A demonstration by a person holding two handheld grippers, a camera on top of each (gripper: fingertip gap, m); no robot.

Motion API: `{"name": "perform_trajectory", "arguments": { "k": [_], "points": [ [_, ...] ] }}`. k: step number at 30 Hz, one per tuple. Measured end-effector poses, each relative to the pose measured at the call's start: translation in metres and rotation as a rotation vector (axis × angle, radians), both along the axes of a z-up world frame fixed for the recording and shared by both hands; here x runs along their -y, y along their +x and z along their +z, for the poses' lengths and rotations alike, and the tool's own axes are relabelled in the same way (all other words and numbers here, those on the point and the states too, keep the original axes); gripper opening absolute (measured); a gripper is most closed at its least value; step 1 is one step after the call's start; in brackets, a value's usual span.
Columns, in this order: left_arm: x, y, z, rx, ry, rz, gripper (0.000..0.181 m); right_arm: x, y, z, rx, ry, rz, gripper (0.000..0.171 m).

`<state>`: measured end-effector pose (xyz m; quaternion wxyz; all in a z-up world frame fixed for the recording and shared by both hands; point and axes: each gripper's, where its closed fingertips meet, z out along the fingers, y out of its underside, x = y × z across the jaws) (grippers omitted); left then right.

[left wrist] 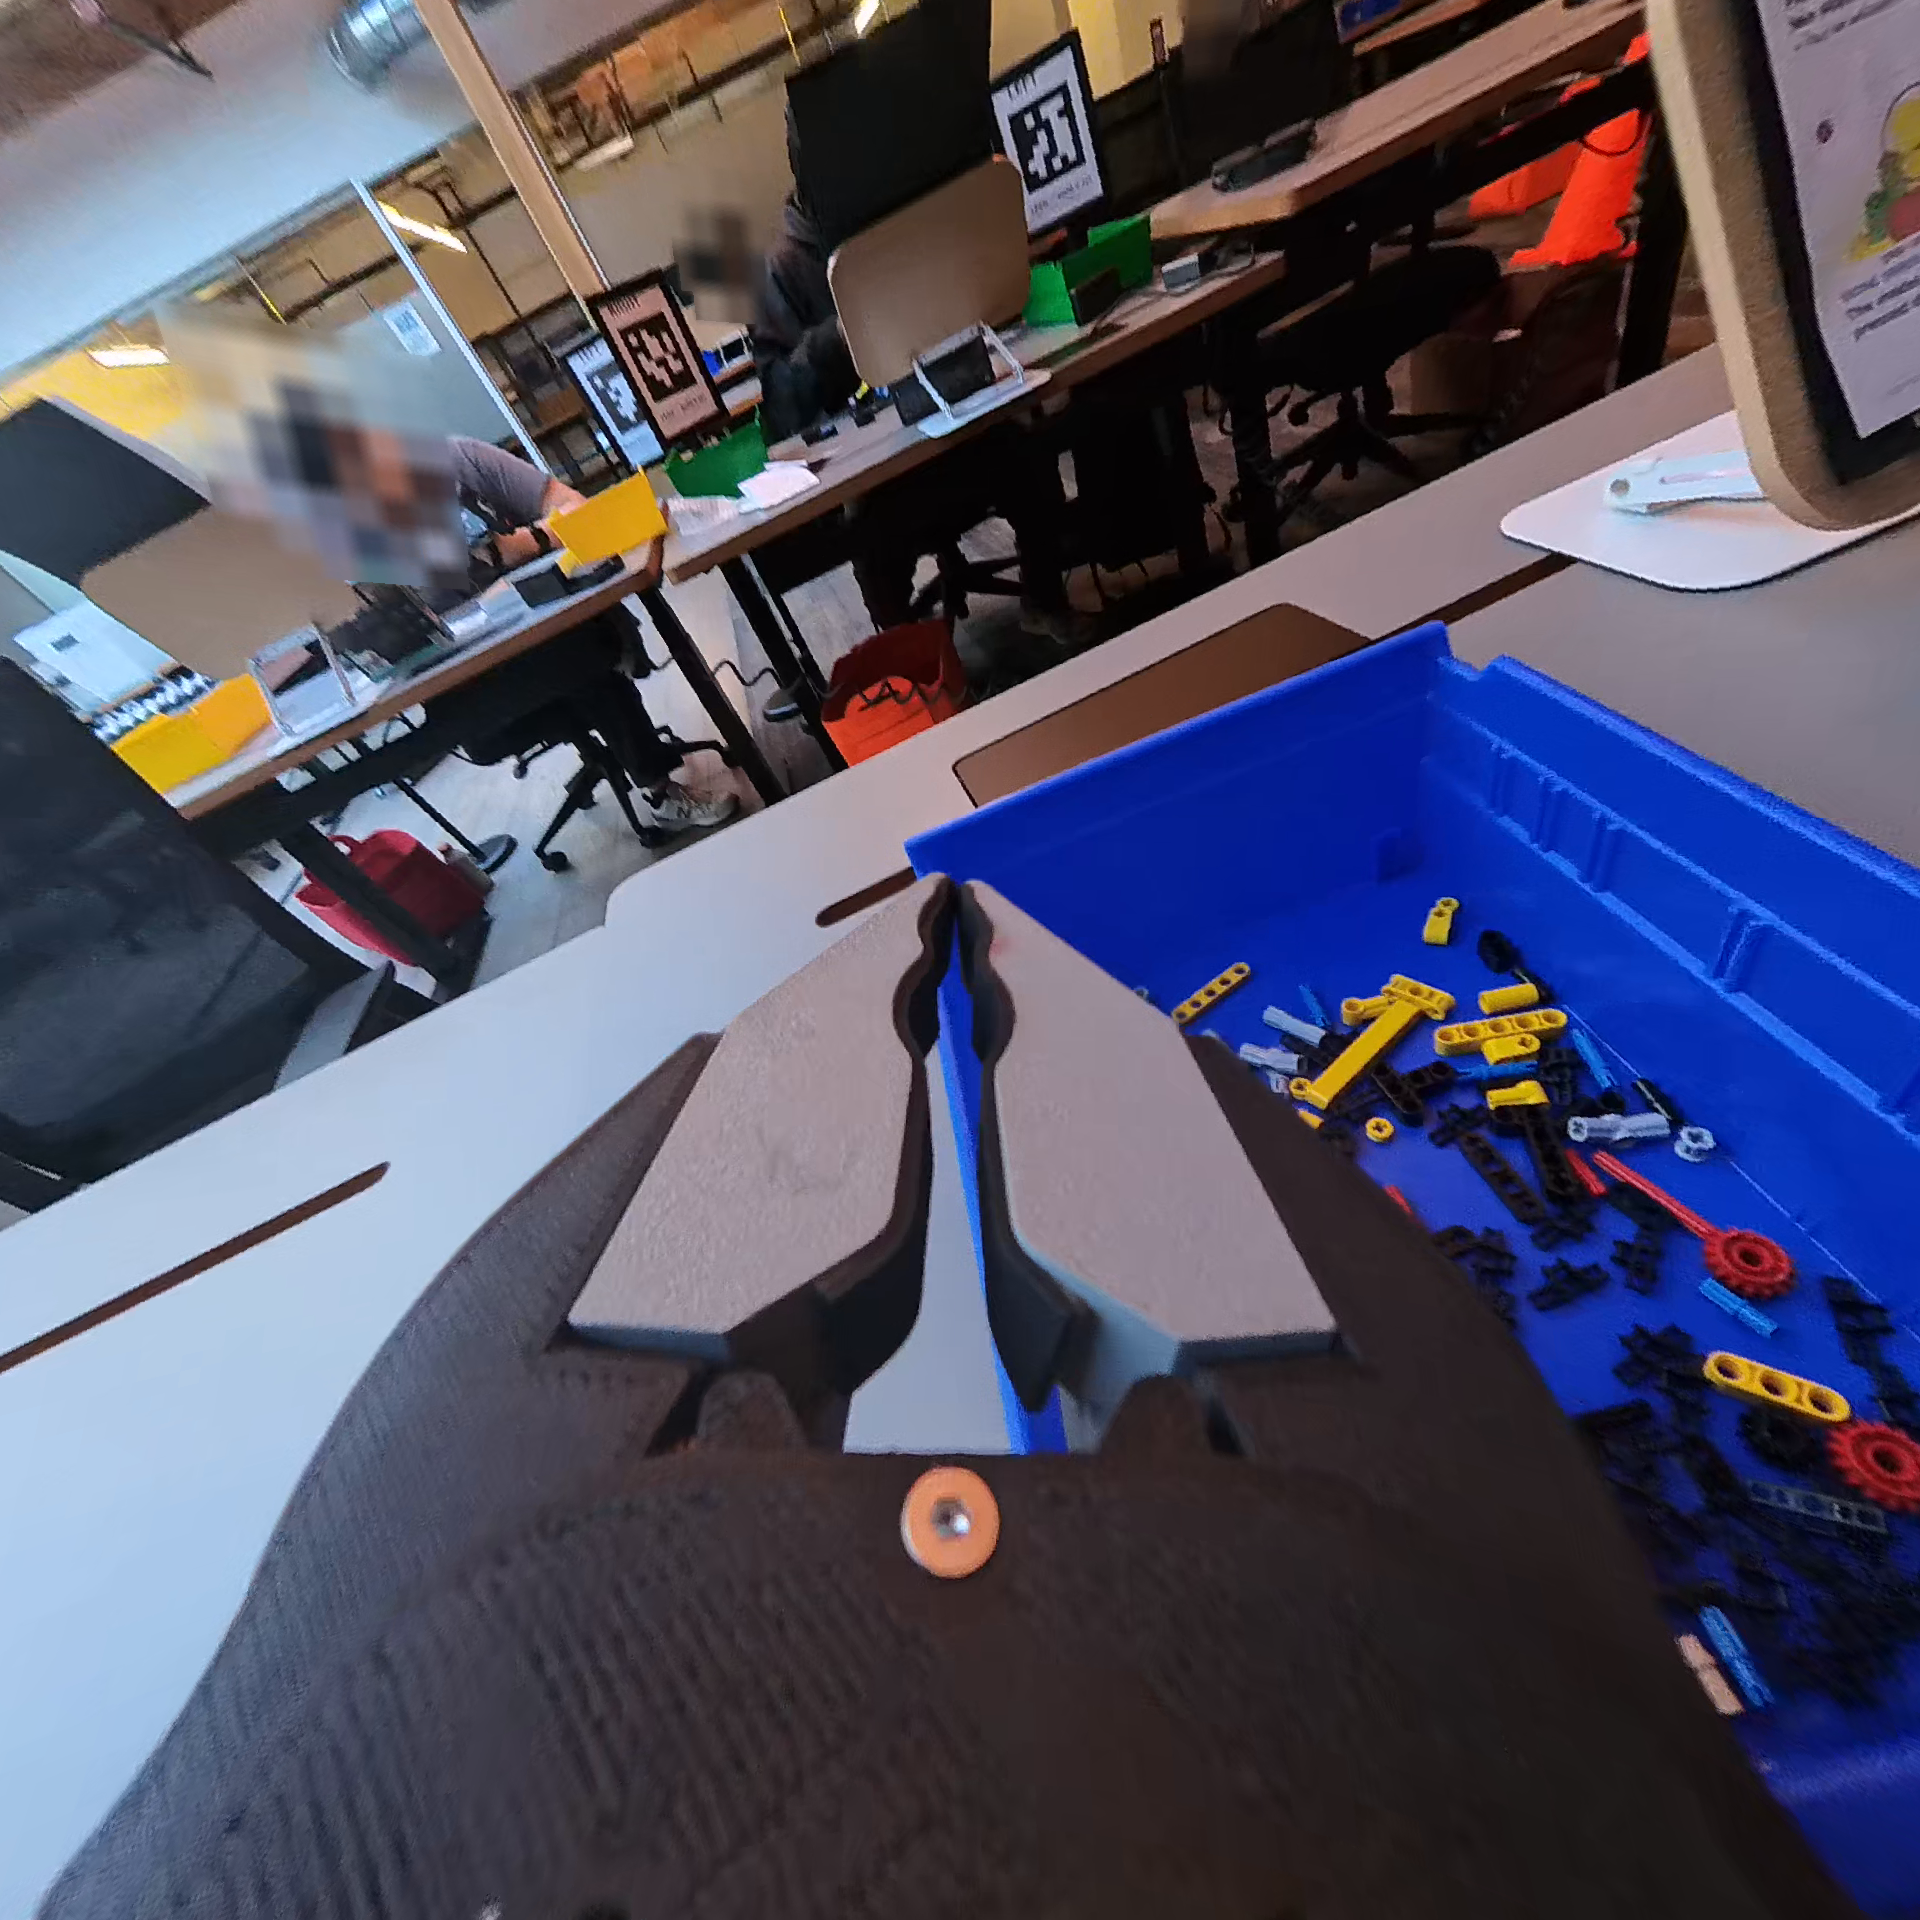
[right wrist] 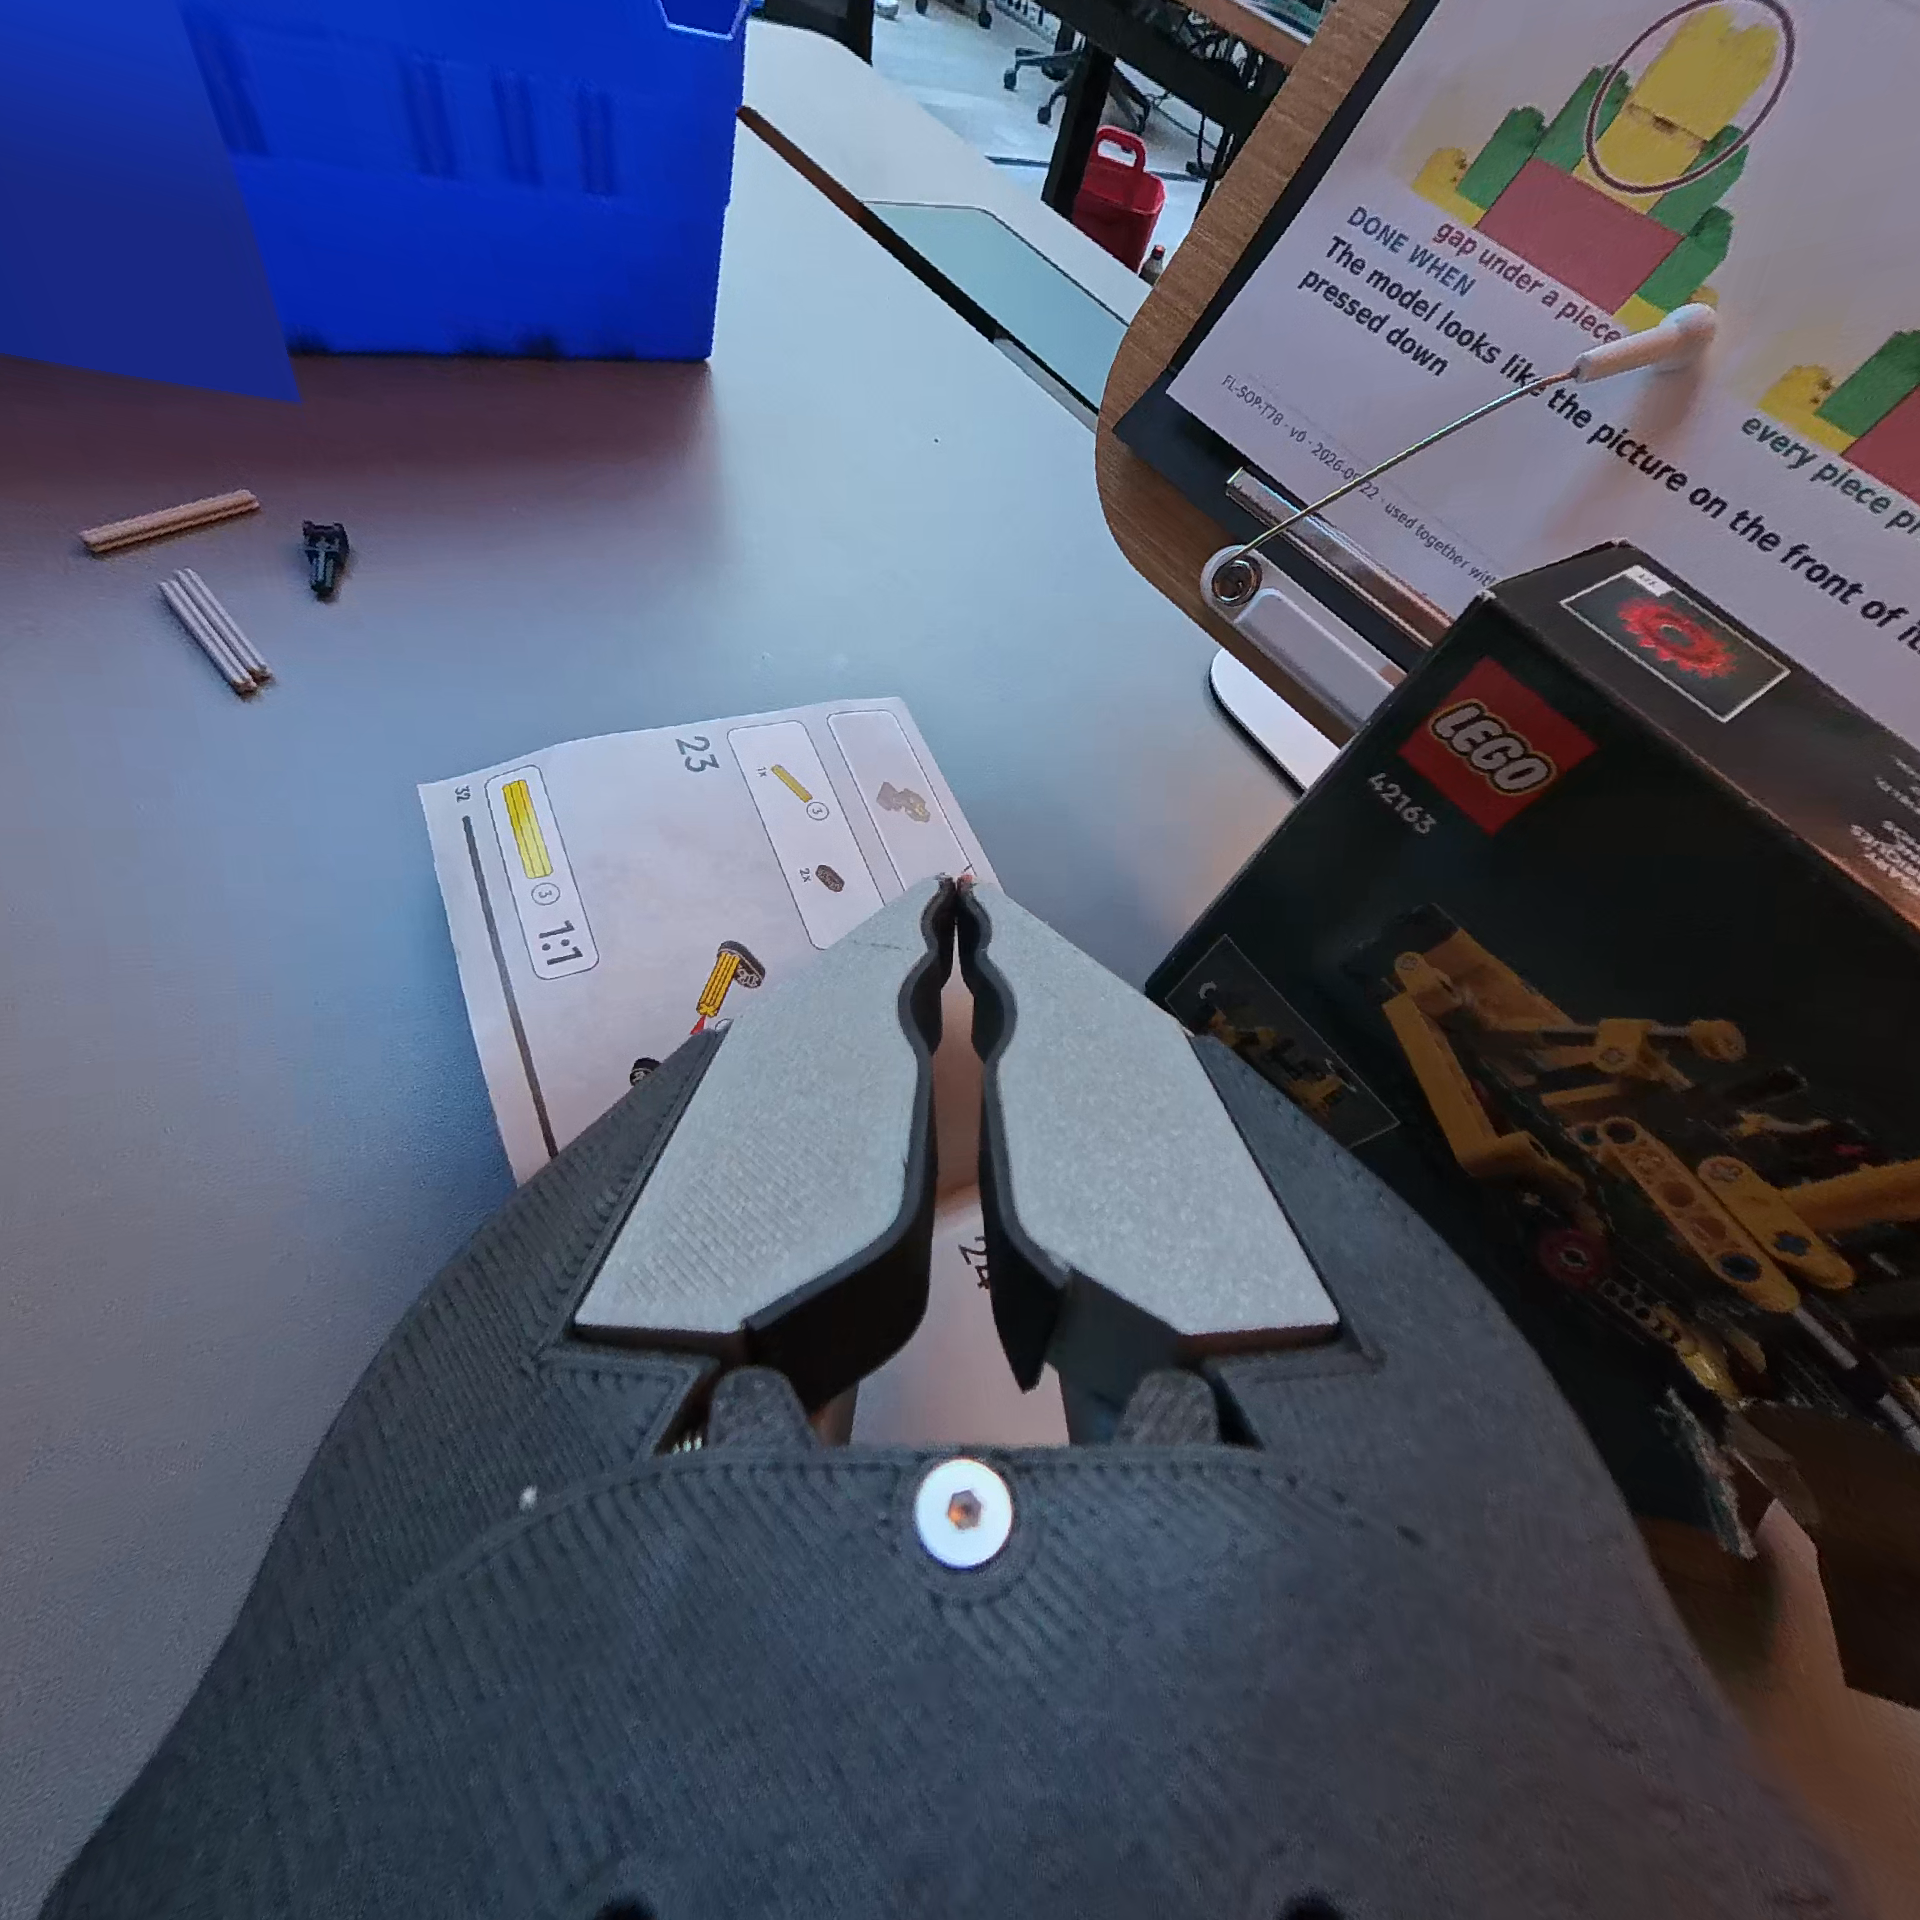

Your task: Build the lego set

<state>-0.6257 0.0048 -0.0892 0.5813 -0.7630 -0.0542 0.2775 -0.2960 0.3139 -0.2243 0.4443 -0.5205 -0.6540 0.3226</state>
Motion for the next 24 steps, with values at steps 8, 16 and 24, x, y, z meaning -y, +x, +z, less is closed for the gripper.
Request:
{"name": "perform_trajectory", "arguments": {
  "k": [8, 16, 24],
  "points": [
    [0.006, 0.023, 0.043, -0.098, 0.208, -0.045, 0.0, 0.0, 0.0, -0.001, 0.004, 0.002, -0.002, 0.0],
    [0.012, 0.037, 0.062, -0.08, 0.344, -0.098, 0.0, 0.0, 0.0, -0.001, 0.005, 0.004, -0.001, 0.0],
    [0.002, 0.038, 0.05, -0.065, 0.285, -0.109, 0.0, 0.0, 0.0, -0.001, 0.008, 0.006, 0.0, 0.0]
  ]
}}
